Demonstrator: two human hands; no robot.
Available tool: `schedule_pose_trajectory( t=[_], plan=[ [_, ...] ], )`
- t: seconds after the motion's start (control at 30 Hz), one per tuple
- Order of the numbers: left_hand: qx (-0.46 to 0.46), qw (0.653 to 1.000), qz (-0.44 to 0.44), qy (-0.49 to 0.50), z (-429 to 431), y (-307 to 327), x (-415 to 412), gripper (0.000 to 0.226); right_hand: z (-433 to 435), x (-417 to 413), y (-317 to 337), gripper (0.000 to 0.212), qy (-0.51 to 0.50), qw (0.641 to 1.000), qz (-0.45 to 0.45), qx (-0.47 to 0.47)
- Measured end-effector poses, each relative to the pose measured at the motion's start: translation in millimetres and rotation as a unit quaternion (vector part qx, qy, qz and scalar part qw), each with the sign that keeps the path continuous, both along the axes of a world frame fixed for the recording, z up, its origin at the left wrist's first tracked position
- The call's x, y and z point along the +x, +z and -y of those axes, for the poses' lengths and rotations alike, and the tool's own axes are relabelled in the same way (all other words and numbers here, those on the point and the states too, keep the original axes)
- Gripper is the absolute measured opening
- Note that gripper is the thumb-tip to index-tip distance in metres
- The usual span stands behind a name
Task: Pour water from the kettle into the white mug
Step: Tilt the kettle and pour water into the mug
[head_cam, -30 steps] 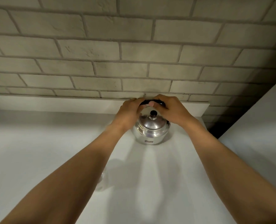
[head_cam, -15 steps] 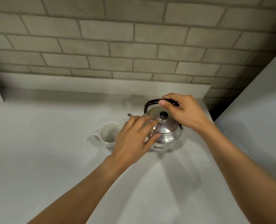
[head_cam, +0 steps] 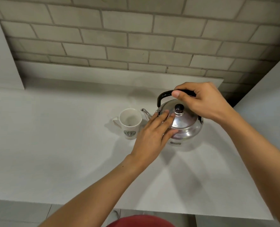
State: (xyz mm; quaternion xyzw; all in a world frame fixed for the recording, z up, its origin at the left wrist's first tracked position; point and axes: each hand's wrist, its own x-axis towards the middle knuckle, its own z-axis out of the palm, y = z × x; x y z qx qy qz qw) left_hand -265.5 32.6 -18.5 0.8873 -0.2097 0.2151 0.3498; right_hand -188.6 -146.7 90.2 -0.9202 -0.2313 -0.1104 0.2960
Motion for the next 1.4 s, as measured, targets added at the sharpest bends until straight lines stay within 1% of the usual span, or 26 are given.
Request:
schedule_pose_trajectory(
  t=[0.2,0.37,0.63,0.87,1.07,1.4],
  plan=[
    [-0.078,0.996,-0.032,0.016,-0.3,5.6,-2.1,0.045,-26.5,7.9,23.9,0.030,0.039,0.996,0.021,-0.081],
    [-0.108,0.993,-0.040,0.027,-1.0,6.5,1.6,0.044,-43.4,17.0,34.8,0.030,0.080,0.987,0.027,-0.137],
    [-0.165,0.985,-0.042,0.026,3.7,-0.8,6.9,0.047,-64.1,19.1,50.5,0.029,0.104,0.972,0.030,-0.208],
    [-0.200,0.978,-0.049,0.020,7.3,-7.8,12.2,0.048,-74.7,19.7,61.8,0.031,0.120,0.960,0.020,-0.251],
    [-0.275,0.959,-0.073,0.009,12.1,-8.0,17.0,0.051,-83.7,20.5,72.7,0.030,0.119,0.954,0.011,-0.276],
    [-0.317,0.946,-0.074,0.013,13.6,-0.1,18.3,0.052,-96.4,21.7,84.4,0.029,0.118,0.943,0.018,-0.311]
  ],
)
